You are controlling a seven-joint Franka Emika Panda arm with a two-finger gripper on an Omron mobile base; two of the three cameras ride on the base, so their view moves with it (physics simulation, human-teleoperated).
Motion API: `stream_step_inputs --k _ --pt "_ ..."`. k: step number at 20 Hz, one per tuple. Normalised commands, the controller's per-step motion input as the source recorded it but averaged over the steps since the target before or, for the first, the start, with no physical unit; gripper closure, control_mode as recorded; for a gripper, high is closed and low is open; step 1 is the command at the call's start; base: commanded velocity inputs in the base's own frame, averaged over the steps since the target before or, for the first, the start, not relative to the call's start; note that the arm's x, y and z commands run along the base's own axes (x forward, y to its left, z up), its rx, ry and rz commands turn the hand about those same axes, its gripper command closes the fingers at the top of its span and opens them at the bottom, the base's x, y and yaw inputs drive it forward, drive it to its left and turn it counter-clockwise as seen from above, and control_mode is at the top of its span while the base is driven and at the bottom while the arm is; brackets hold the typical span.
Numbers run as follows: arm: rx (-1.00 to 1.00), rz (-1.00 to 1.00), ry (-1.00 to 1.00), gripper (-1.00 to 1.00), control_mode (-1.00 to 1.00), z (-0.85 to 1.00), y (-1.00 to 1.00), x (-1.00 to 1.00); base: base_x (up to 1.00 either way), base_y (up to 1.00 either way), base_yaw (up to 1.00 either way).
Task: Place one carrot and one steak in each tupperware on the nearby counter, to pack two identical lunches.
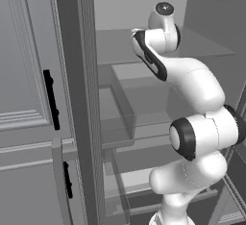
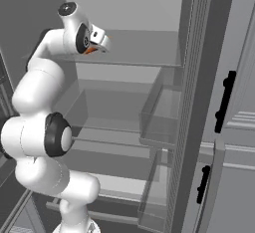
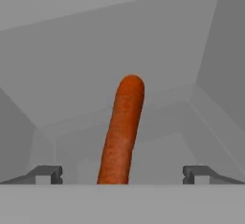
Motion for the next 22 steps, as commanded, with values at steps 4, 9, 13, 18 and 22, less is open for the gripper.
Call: stream_step_inputs --k 4,9,13,18,22 --pt "-0.03 -0.14 0.0 1.0 -1.0 -0.5 0.0 0.52 0.0 0.0 0.0" --pt "0.0 -0.13 0.0 1.0 -1.0 -0.79 -0.17 0.19 0.0 0.0 0.0" --pt "0.0 -0.13 0.0 1.0 -1.0 -0.77 -0.19 0.01 0.0 0.0 0.0" --pt "0.0 -0.1 0.04 1.0 -1.0 -0.4 -0.18 -0.23 0.0 0.0 0.0" --pt "0.05 -0.13 0.03 1.0 -1.0 -0.17 -0.42 -0.97 0.0 0.0 0.0"
